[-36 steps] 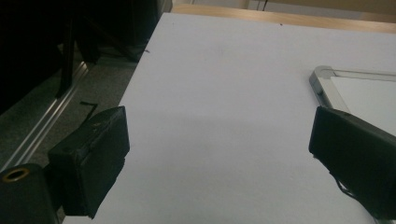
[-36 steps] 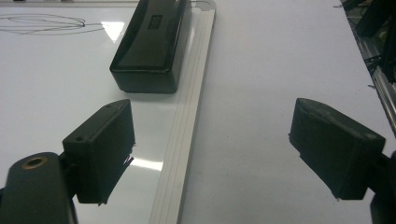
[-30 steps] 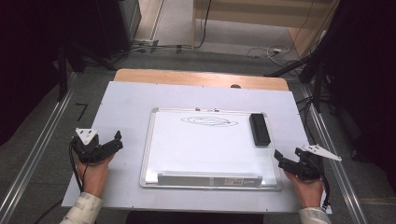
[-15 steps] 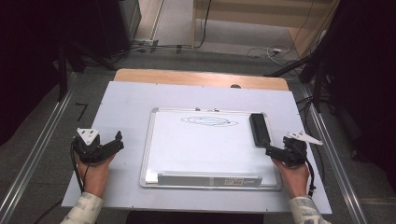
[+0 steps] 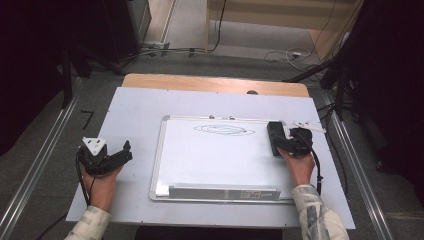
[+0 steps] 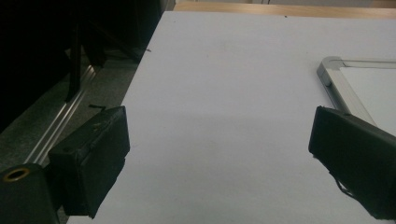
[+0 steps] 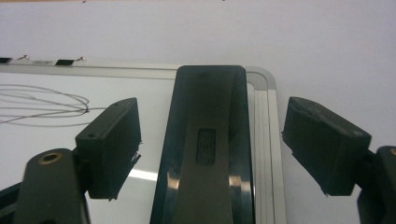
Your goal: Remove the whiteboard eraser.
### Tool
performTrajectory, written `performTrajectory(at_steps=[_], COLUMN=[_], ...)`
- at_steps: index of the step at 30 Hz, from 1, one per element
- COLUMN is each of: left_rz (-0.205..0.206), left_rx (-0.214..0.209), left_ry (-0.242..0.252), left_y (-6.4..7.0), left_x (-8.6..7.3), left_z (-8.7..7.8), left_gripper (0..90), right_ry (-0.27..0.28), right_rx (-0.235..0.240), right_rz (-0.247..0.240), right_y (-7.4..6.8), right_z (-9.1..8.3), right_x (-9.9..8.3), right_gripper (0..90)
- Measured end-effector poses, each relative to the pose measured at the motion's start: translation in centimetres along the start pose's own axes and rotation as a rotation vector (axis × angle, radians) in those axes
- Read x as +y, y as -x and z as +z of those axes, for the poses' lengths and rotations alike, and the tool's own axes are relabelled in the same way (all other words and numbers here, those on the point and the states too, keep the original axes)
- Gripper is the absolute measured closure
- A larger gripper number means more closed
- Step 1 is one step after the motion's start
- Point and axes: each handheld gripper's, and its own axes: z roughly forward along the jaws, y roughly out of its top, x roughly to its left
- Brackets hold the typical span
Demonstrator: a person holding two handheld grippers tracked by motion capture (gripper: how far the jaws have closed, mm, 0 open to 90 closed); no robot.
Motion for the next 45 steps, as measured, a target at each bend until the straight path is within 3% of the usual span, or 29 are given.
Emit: performTrajectory(at_steps=[5,14,30,39,45], left_rz=[0.006,0.006,0.003,0.001,-0.001], left_rx=[-0.002,-0.003,-0.004,-0.005,-0.006], left_ry=[-0.004,-0.004,-0.012,-0.013,-0.014], left_y=[0.0,0.1,0.1,0.0,0.0], left_x=[0.0,-0.1,-0.1,-0.1,-0.1], left_z=[0.0,0.1,0.2,0.2,0.2], left_gripper=[5.5,5.5,5.5,5.7,5.8], right_ry=[-0.034,-0.073,-0.062,-0.073,-0.073], right_rx=[-0.044,-0.041,-0.038,-0.008,-0.002], right_rz=[-0.007,-0.021,-0.039,0.033,0.018], right_y=[-0.2,-0.2,-0.6,-0.2,-0.3], right_z=[1.7,3.2,3.5,3.7,3.6], right_x=[0.3,0.5,0.3,0.3,0.2], right_gripper=[20.3,29.3,36.8,35.0,37.7])
